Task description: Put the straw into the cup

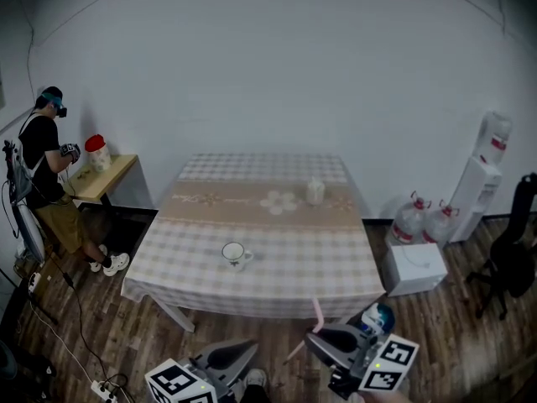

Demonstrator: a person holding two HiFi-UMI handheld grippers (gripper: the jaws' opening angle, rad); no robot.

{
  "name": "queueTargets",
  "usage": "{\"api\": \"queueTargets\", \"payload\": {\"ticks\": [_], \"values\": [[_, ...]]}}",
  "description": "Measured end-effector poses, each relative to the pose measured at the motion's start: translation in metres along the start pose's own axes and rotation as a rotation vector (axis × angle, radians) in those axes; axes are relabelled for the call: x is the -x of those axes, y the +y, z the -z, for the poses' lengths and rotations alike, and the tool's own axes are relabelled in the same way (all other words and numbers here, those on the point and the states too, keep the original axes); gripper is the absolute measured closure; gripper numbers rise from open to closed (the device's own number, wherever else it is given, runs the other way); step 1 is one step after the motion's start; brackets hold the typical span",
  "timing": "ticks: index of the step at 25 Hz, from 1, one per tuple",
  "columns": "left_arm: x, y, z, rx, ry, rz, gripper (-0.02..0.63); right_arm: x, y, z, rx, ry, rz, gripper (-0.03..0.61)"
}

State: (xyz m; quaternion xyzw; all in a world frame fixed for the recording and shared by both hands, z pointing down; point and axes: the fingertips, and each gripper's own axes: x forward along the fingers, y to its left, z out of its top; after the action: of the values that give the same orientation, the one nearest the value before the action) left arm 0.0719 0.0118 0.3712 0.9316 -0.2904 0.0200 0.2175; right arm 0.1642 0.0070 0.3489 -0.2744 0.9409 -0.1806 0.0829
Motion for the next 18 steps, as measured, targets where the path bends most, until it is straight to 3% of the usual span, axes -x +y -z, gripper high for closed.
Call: {"api": "queueTargets", "payload": {"ticks": [10,18], "values": [[-0.045,0.149,-0.056,0.048,0.045,-0.001,0.617,-0.120,-0.103,-0.032,-0.027,-0.007,0.056,0.548],[-0.057,0.250,-0.079,0.091,0.062,0.003,0.617,-0.211,-0.151,-0.052,-0.008,-0.017,0.080,0.548]]}}
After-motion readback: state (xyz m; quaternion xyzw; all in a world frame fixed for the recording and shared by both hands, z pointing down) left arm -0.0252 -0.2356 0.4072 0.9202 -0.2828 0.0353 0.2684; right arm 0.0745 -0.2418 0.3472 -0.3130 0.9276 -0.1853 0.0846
